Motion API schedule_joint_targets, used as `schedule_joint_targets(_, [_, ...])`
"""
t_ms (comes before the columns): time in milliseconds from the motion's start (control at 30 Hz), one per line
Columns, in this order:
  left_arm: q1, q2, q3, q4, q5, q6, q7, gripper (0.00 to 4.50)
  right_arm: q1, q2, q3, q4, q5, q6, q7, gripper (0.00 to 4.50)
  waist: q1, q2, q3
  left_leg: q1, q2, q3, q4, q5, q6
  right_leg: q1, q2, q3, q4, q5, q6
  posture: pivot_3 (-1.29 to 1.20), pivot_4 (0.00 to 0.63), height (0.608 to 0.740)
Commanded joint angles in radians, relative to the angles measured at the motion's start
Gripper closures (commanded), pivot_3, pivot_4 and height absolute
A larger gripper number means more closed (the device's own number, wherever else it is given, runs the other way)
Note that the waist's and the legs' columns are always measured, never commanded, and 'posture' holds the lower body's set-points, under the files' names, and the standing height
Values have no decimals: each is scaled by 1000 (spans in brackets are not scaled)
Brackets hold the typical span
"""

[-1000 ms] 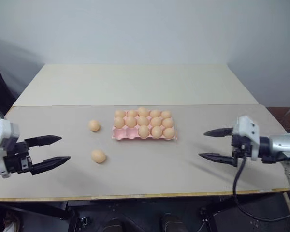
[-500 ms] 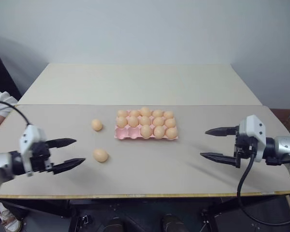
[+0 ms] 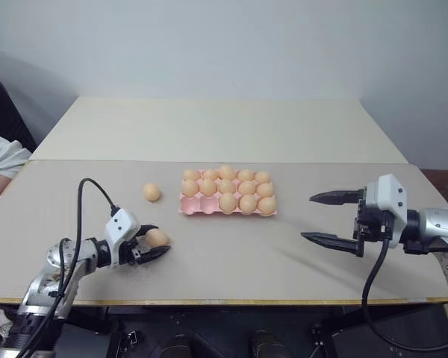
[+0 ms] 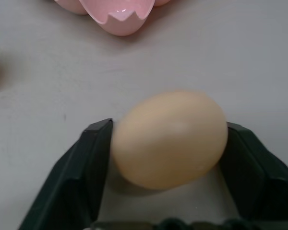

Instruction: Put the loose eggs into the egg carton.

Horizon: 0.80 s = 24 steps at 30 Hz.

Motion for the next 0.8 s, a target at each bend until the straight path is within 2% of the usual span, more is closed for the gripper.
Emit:
schedule_joint_targets(33, [-25, -1, 10, 18, 14, -54, 8, 2067, 1, -16, -50, -41, 40, 12, -14, 0, 0, 0, 0, 0, 0, 0, 0, 0, 0, 0, 0, 0, 0, 0, 0, 0, 150, 740])
schedule_joint_targets(100, [-29, 5, 23, 8, -2, -58, -4, 2298, 3, -18, -53, -43, 45, 14, -17, 0, -1, 0, 0, 0, 0, 0, 0, 0, 0, 0, 0, 0, 0, 0, 0, 0, 150, 740])
schedule_joint_targets(200, [-47, 20, 52, -44, -56, -45, -34, 2298, 12, -16, -55, -44, 45, 9, -25, 0, -1, 0, 0, 0, 0, 0, 0, 0, 0, 0, 0, 0, 0, 0, 0, 0, 150, 740])
schedule_joint_targets(367, [-200, -37, 22, -65, -121, 34, -24, 2298, 16, -5, -40, -51, 42, -2, -47, 0, 9, 0, 0, 0, 0, -1, 2, 0, 0, 1, 0, -1, 1, 0, 0, 0, 150, 740])
schedule_joint_targets(500, [-357, -125, -74, 42, -46, 47, 12, 2298, 10, 6, -31, -52, 33, -10, -67, 0, 16, 0, 0, 0, -1, -2, 2, 0, 0, 3, 0, -1, -1, 1, 1, 0, 150, 740])
schedule_joint_targets(733, [-530, -245, -221, 297, 120, -75, 36, 2298, 28, 12, -32, -80, 29, -7, -108, 0, 6, 0, 0, -2, -1, -2, 2, 0, 0, 1, 0, 0, -2, 1, 2, 0, 150, 740])
schedule_joint_targets(800, [-555, -263, -226, 345, 138, -82, 48, 1616, 43, 11, -44, -95, 36, -2, -120, 0, 2, 0, 0, -2, -1, -2, 2, 0, 0, 1, 0, 0, -2, 1, 2, 0, 150, 740])
